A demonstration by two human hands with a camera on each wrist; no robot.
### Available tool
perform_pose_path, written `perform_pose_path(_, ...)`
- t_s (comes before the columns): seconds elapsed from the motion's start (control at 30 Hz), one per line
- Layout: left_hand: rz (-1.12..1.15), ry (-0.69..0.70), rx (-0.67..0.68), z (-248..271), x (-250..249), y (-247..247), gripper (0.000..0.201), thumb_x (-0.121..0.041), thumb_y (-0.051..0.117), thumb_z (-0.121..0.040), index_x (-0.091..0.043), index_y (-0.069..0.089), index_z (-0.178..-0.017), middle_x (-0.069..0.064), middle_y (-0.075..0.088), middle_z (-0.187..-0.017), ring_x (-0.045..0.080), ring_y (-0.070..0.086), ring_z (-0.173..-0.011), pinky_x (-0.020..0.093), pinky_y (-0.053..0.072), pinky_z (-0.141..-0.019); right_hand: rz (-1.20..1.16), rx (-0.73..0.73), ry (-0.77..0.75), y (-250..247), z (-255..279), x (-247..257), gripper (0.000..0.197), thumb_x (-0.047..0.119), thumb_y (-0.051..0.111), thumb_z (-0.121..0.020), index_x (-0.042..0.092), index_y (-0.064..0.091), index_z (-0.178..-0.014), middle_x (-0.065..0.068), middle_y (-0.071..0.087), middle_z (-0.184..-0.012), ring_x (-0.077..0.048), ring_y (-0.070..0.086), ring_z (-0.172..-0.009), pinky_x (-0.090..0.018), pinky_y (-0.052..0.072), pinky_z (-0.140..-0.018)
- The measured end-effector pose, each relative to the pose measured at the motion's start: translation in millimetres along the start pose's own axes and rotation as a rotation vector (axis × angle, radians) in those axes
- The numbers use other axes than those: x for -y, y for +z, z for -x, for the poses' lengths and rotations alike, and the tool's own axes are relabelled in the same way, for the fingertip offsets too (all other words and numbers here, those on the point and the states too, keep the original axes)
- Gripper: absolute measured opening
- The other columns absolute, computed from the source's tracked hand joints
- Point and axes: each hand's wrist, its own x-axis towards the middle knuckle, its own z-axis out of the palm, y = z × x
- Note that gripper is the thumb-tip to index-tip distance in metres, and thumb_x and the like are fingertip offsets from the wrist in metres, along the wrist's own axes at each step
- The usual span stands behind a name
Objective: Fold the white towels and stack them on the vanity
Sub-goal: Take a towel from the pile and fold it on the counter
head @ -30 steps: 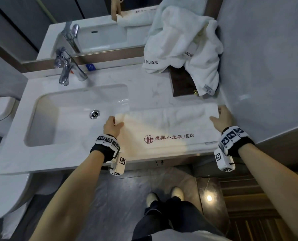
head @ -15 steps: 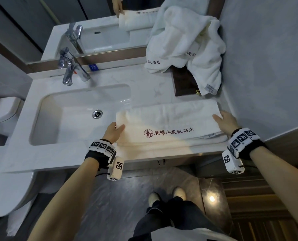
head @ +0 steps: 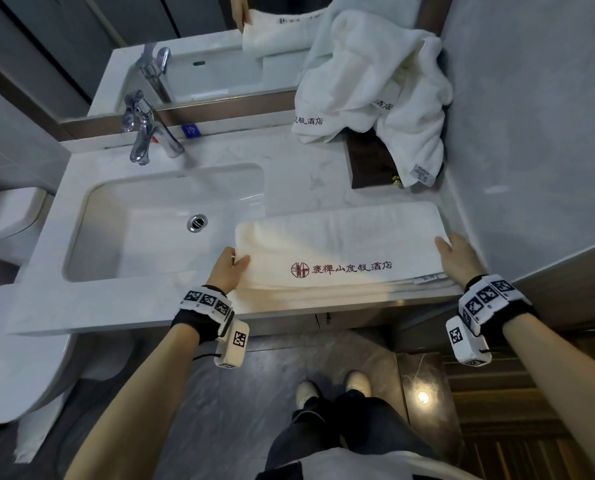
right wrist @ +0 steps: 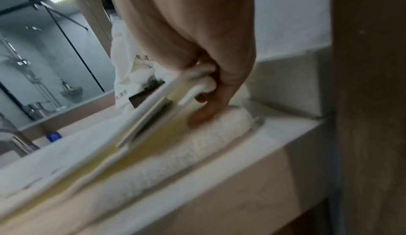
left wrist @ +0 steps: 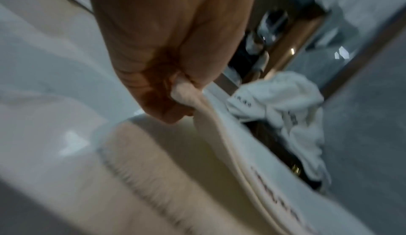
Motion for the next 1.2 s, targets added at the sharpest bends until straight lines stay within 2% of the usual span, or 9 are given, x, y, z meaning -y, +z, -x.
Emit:
perform_pose_path(0.2, 0.272, 0.011, 0.024, 8, -8, -17, 0.018, -0.021, 0.05, -0.096, -0.006, 0.046, -0.105, 0.016, 0.054, -0.099, 0.025, 0.053, -0.089, 0.037, 0.05, -0.069, -0.065, -0.074, -0.024, -12, 2, -6, 0.031, 0.04, 0.036, -0.096, 0.015, 0.055, -0.096, -0.021, 0.063, -0.104, -0.032, 0.056, -0.089, -0.038, 0.042, -0.076)
perform_pose_path(0.37, -0.151, 0.027, 0.063, 6, 14, 0, 0.021, -0.024, 0.05, -0.096, -0.007, 0.039, -0.098, 0.011, 0.047, -0.098, 0.021, 0.045, -0.09, 0.033, 0.036, -0.08, -0.053, -0.038, -0.023, 3, 11, -12, 0.037, 0.026, 0.041, -0.1, -0.004, 0.054, -0.115, -0.028, 0.057, -0.121, -0.036, 0.053, -0.105, -0.038, 0.039, -0.086)
perform_pose_path(0.47, -0.127, -0.015, 0.123, 5, 19, 1, 0.022, -0.025, 0.047, -0.097, -0.004, 0.04, -0.101, 0.013, 0.047, -0.101, 0.022, 0.046, -0.091, 0.038, 0.041, -0.085, -0.081, -0.03, -0.012, 4, 12, -14, 0.04, 0.026, 0.042, -0.099, -0.005, 0.052, -0.121, -0.027, 0.055, -0.126, -0.039, 0.052, -0.115, -0.041, 0.04, -0.095)
perform_pose_path(0.57, 0.036, -0.071, 0.17, 6, 16, -6, 0.032, -0.023, 0.048, -0.097, 0.001, 0.042, -0.116, 0.017, 0.05, -0.111, 0.024, 0.049, -0.099, 0.049, 0.041, -0.1, -0.115, 0.006, 0.004, 1, 12, -17, 0.035, 0.029, 0.043, -0.098, 0.001, 0.056, -0.113, -0.023, 0.06, -0.117, -0.038, 0.056, -0.107, -0.042, 0.042, -0.092)
perform_pose_path(0.77, -0.209, -0.087, 0.201, 9, 14, -4, 0.031, -0.021, 0.057, -0.092, -0.006, 0.037, -0.111, 0.019, 0.054, -0.119, 0.032, 0.054, -0.11, 0.046, 0.045, -0.099, -0.029, -0.045, -0.045, 4, 25, -20, 0.029, 0.018, 0.052, -0.095, -0.003, 0.054, -0.115, -0.025, 0.058, -0.119, -0.037, 0.054, -0.107, -0.033, 0.038, -0.08)
perform_pose_path(0.83, -0.291, -0.014, 0.042, 11, 8, 0, 0.054, -0.016, 0.066, -0.082, -0.006, 0.032, -0.122, 0.02, 0.047, -0.128, 0.035, 0.049, -0.116, 0.042, 0.044, -0.096, 0.089, -0.097, -0.068, 5, 29, -15, 0.037, 0.013, 0.06, -0.087, -0.001, 0.049, -0.12, -0.023, 0.054, -0.124, -0.038, 0.051, -0.113, -0.039, 0.04, -0.09)
perform_pose_path(0.93, -0.456, 0.348, -0.23, 17, -12, 13, 0.071, -0.013, 0.068, -0.073, -0.006, 0.033, -0.135, 0.016, 0.041, -0.132, 0.033, 0.04, -0.121, 0.043, 0.039, -0.098, 0.303, -0.266, -0.228, 11, 37, 3, 0.051, 0.008, 0.069, -0.075, 0.003, 0.047, -0.121, -0.023, 0.049, -0.124, -0.038, 0.044, -0.116, -0.046, 0.037, -0.097)
perform_pose_path(1.03, -0.605, 0.627, -0.086, 21, -36, 49, 0.062, -0.018, 0.051, -0.091, -0.011, 0.024, -0.146, 0.01, 0.026, -0.154, 0.029, 0.021, -0.144, 0.042, 0.019, -0.119, 0.299, -0.165, -0.434, 34, 41, 37, 0.053, 0.015, 0.06, -0.087, 0.009, 0.041, -0.136, -0.015, 0.035, -0.146, -0.03, 0.028, -0.137, -0.042, 0.026, -0.113)
perform_pose_path(1.2, -0.762, 0.606, 0.095, 12, -53, 111, 0.056, -0.033, 0.018, -0.102, -0.019, -0.005, -0.151, 0.0, -0.01, -0.16, 0.023, -0.016, -0.147, 0.047, -0.006, -0.12, 0.524, 0.117, -0.579, 95, 33, 73, 0.055, 0.032, 0.023, -0.102, 0.025, 0.002, -0.152, 0.005, -0.011, -0.161, -0.019, -0.015, -0.147, -0.044, -0.003, -0.119)
